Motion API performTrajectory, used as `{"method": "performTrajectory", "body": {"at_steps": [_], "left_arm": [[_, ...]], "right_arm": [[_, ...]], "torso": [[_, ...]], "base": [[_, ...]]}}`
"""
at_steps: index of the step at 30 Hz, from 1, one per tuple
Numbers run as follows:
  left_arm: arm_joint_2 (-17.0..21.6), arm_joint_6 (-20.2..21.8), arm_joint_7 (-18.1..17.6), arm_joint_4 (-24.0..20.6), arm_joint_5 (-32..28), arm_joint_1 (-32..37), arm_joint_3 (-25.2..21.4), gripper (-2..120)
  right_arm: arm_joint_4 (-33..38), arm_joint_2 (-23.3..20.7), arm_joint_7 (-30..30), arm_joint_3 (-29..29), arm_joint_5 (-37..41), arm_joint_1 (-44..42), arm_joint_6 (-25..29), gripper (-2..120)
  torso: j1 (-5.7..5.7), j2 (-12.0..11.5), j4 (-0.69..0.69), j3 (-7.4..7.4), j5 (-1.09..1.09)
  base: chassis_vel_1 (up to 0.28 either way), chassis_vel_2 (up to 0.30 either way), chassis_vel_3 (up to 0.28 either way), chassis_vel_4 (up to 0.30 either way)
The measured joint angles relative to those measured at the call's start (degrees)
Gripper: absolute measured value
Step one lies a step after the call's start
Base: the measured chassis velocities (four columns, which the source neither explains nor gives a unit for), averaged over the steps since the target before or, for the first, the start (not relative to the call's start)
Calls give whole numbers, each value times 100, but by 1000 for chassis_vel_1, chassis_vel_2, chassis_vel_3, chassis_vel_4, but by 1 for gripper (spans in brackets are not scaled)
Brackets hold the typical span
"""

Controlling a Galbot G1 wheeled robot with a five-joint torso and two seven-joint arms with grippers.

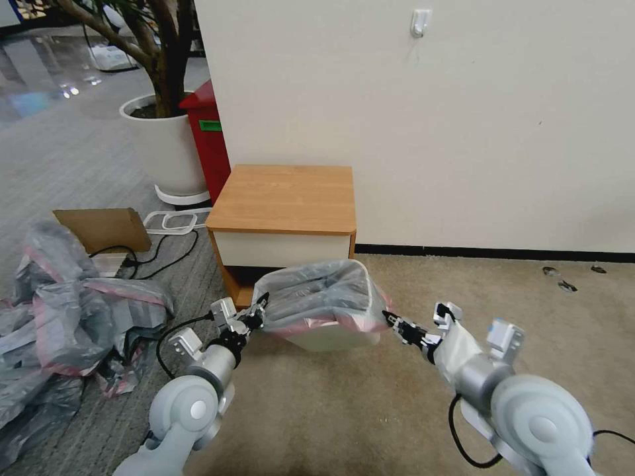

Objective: Pick up the garbage bag from the table and place it over the trash can.

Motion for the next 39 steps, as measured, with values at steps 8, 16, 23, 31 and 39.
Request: {"method": "performTrajectory", "body": {"at_steps": [8, 16, 23, 31, 39], "left_arm": [[-15, -1, -189, 28, -37, -17, 64, 7], [-148, 33, -385, -69, -111, 5, 44, 7], [-196, 34, -444, -164, -80, 7, 116, 7], [-180, 30, -522, -241, -9, 30, 173, 7], [-224, 26, -524, -250, 7, 13, 196, 7]], "right_arm": [[28, 734, -431, -207, -37, -205, 1586, 63], [-500, 1821, -642, -628, -534, -242, 2491, 96], [-721, 2159, -808, -805, -633, -176, 2576, 100], [-914, 2350, -894, -1001, -726, 19, 2667, 75], [-968, 2360, -916, -983, -784, 25, 2780, 43]], "torso": [[0, 0, 0, 0, -1], [0, 0, 0, 0, 0], [0, 0, 0, 0, 0], [0, 0, 1, 0, 0], [0, 0, 0, 0, 0]], "base": [[0, 0, 0, 0], [0, 0, 0, 0], [0, 0, 0, 0], [0, 0, 0, 0], [0, 0, 0, 0]]}}
